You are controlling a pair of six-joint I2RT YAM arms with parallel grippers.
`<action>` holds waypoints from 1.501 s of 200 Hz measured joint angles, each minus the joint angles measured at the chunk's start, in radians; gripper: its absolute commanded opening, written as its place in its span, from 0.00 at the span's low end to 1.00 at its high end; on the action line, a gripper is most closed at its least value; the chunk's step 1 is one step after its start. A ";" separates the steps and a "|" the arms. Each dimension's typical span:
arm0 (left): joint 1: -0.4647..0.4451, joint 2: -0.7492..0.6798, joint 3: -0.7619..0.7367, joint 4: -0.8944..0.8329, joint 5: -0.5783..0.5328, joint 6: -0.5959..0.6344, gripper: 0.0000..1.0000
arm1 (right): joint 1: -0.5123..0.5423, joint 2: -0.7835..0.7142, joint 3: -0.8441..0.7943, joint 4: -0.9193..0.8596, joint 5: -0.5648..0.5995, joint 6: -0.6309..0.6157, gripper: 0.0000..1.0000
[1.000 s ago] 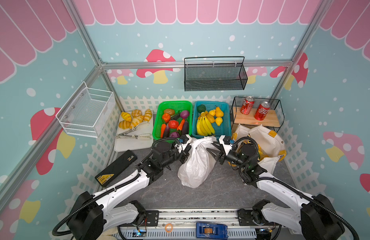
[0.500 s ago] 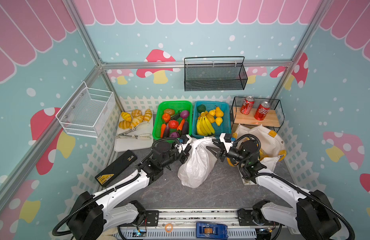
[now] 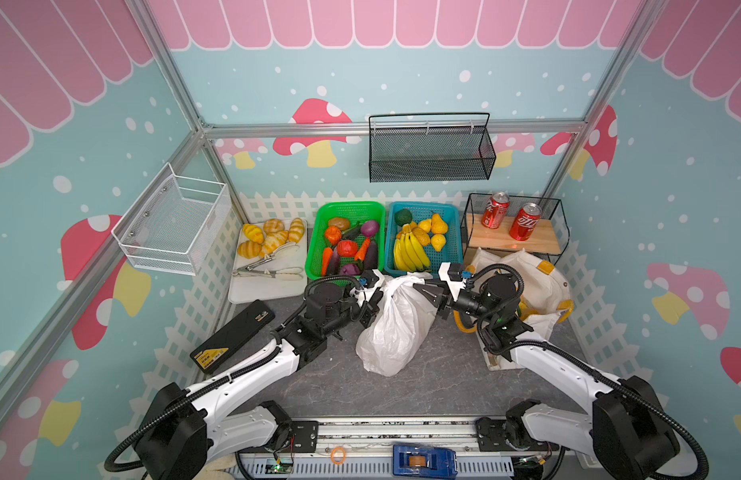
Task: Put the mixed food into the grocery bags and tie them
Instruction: 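Open both grippers and release the tied white bag onto the table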
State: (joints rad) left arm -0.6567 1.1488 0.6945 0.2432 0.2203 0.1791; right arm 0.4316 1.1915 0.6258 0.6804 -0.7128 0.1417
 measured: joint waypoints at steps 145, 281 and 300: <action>-0.008 -0.113 0.017 -0.198 -0.340 -0.113 0.00 | 0.002 -0.135 -0.036 -0.342 0.309 0.069 0.00; 0.095 -0.096 -0.034 -0.339 -0.531 -0.425 0.00 | 0.078 -0.183 -0.068 -0.562 0.592 0.096 0.00; 0.136 -0.065 -0.055 -0.322 -0.507 -0.464 0.00 | 0.080 -0.175 -0.077 -0.578 0.595 0.103 0.00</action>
State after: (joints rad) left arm -0.5209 1.0840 0.6399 -0.0792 -0.2867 -0.2848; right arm 0.5121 1.0164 0.5488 0.1020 -0.1181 0.2447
